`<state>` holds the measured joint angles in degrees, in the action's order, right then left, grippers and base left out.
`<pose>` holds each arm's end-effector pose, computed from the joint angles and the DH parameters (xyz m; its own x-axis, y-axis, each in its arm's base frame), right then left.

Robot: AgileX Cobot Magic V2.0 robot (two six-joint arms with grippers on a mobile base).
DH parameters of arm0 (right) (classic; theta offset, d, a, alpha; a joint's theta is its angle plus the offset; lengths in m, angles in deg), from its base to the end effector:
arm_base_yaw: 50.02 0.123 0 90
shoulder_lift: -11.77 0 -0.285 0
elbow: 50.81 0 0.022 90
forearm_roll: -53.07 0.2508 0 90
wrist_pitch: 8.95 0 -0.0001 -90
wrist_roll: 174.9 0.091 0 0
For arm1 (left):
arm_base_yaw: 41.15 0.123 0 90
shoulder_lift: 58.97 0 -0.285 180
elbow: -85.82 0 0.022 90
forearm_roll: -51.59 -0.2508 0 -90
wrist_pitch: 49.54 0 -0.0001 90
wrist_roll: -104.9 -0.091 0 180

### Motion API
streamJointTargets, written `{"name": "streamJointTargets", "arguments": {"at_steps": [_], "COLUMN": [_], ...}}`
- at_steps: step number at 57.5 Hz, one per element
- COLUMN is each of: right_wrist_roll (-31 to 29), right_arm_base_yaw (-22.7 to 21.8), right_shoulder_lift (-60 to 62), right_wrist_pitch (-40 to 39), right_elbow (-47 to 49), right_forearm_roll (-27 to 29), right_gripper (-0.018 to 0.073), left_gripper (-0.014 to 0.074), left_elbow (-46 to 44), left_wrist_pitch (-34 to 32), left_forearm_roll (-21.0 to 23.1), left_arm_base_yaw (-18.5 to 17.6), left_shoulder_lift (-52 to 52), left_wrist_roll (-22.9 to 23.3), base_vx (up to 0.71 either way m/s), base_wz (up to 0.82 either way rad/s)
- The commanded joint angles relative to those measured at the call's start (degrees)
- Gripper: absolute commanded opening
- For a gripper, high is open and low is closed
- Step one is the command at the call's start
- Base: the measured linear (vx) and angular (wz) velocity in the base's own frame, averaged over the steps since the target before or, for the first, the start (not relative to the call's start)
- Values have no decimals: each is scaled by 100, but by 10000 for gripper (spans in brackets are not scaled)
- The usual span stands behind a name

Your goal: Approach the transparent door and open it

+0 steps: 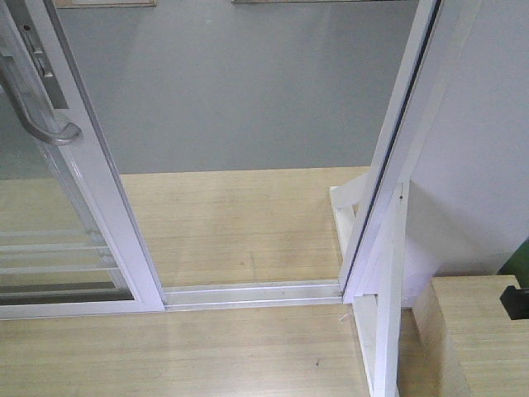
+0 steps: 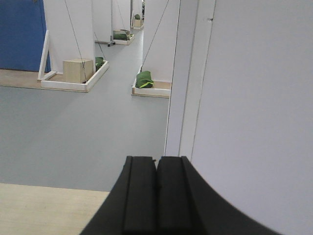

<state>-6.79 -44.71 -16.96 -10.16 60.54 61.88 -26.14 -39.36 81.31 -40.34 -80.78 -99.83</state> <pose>0.0917 0.0082 0.2397 -0.1023 -0.0635 -0.9927 -0.0950 0.9940 -0.0538 0.0758 -0.0070 0.2377 -0.1568 -0.0821 -0.9842 0.0601 0.9939 -0.0925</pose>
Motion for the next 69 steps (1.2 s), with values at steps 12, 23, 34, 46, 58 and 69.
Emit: {"name": "streamJointTargets", "arguments": {"at_steps": [12, 23, 34, 46, 58, 69], "right_wrist_roll": [-61, -61, -61, -61, -61, -61], "right_arm_base_yaw": [-17, -17, -17, -17, -17, -17], "right_shoulder_lift": [-72, -72, -80, -93, -93, -93], "right_wrist_pitch": [-504, -504, -504, -504, -504, -504], "right_elbow": [166, 166, 166, 166, 166, 166], "right_forearm_roll": [-5, -5, -5, -5, -5, -5], "right_gripper": [11, 11, 11, 11, 11, 11], "left_gripper": [-3, -3, -3, -3, -3, -3], "left_elbow": [-124, -88, 725, 1149, 1150, 1150], "left_wrist_pitch": [-867, -851, -877, -603, -376, -357], "left_forearm_roll": [-2491, -2972, -2879, -2919, -2938, -2938], "left_arm_base_yaw": [-36, -36, -143, -204, -195, -195], "left_shoulder_lift": [-58, -26, 1001, 1547, 1549, 1549], "left_wrist_roll": [1977, 2230, 2473, 2549, 2513, 2513], "base_vx": [0, 0, 0, 0, 0, 0], "base_wz": [0, 0, 0, 0, 0, 0]}}
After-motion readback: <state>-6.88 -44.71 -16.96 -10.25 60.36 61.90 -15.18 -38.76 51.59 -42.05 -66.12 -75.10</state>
